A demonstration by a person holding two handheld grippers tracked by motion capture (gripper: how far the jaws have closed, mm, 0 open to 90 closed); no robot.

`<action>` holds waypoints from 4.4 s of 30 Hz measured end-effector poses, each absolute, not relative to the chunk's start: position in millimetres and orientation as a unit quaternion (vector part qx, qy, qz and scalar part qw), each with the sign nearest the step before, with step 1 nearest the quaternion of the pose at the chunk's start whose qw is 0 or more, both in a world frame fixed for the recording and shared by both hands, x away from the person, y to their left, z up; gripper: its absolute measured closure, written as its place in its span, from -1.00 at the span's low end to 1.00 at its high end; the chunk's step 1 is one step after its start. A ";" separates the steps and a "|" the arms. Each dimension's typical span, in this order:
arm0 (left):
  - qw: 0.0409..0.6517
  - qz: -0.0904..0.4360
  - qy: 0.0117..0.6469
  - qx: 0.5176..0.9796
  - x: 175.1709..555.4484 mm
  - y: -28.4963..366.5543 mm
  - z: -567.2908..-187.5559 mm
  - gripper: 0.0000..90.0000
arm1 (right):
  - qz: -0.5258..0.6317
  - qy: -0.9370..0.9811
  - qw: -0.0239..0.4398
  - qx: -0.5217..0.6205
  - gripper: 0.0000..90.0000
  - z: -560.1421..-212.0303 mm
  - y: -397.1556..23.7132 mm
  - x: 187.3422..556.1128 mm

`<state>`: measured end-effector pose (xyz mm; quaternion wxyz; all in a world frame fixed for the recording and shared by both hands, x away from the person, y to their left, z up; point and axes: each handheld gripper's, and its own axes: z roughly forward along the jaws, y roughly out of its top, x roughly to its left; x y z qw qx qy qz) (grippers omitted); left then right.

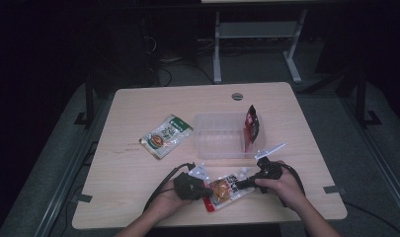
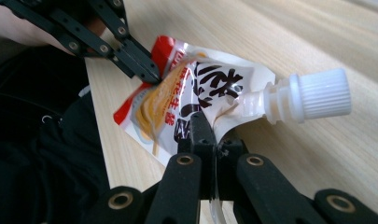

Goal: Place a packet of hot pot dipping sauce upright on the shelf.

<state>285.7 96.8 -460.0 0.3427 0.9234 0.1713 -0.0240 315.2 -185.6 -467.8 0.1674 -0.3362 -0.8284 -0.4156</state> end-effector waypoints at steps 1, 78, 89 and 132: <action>0.342 -0.024 0.171 0.924 285.8 96.9 -460.0 1.00 | -0.420 -0.827 0.166 -0.335 0.99 -466.2 -185.5 314.6; 0.360 -0.025 0.214 0.908 295.6 142.5 -448.1 -0.18 | -0.550 -0.792 0.060 -0.258 1.00 -329.8 -205.6 346.4; 0.358 -0.023 0.212 0.909 296.7 143.8 -449.4 -0.20 | -0.543 -0.791 0.035 -0.281 1.00 -317.6 -218.6 368.3; 0.347 -0.031 0.204 0.915 296.0 142.0 -451.5 -0.20 | -0.481 -0.818 0.024 -0.314 0.99 -349.9 -193.1 402.2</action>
